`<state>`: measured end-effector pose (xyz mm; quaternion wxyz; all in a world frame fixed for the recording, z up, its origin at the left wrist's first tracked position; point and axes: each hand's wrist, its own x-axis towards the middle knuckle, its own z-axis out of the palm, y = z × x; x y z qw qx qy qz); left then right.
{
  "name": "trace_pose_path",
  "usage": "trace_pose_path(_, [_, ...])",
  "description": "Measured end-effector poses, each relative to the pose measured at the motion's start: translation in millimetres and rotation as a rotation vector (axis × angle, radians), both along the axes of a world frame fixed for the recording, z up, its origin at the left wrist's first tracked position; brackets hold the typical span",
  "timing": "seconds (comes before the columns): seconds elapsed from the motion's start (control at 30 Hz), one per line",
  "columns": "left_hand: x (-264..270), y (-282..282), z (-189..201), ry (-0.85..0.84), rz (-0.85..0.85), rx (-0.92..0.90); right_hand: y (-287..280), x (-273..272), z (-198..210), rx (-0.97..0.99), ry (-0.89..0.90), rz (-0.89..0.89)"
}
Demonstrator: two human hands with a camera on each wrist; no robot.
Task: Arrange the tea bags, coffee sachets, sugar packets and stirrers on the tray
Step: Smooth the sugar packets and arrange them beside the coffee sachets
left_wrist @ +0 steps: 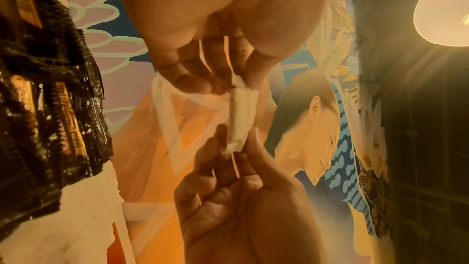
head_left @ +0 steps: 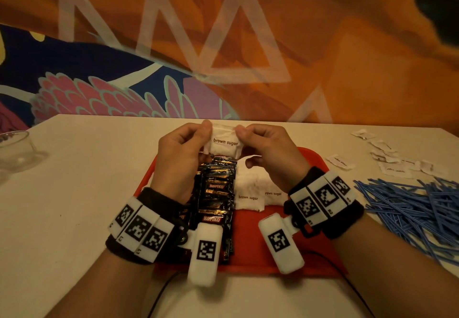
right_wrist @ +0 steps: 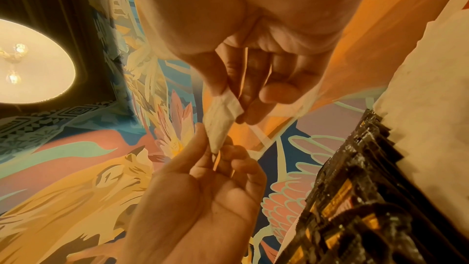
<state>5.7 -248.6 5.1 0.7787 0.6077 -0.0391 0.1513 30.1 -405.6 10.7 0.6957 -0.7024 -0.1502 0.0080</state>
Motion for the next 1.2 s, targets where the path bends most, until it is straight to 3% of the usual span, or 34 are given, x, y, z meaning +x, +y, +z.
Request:
trace_pose_path(0.13, [-3.1,-1.2,1.8,0.012,-0.024,0.022,-4.2,-5.3,3.1,-0.061,-0.031,0.057])
trace_pose_path(0.33, [-4.8,-2.3,3.7,0.051,-0.016,0.055,-25.3,-6.6,13.2,-0.304,-0.073,0.064])
trace_pose_path(0.6, [-6.0,2.1,6.2,0.065,-0.056,0.064,-61.6,-2.6,-11.2,-0.932,0.163,0.055])
trace_pose_path(0.93, [-4.0,4.4,5.7,0.089,-0.067,0.052,-68.8,2.6,-19.8,-1.094,0.218,-0.039])
trace_pose_path(1.1, [-2.6,4.6,4.7,0.095,-0.063,0.05,-63.5,3.1,-14.8,-1.352,0.067,-0.118])
trace_pose_path(1.2, [-2.4,4.9,5.4,0.093,-0.062,0.042,-61.4,1.9,-13.6,-1.37,-0.04,-0.152])
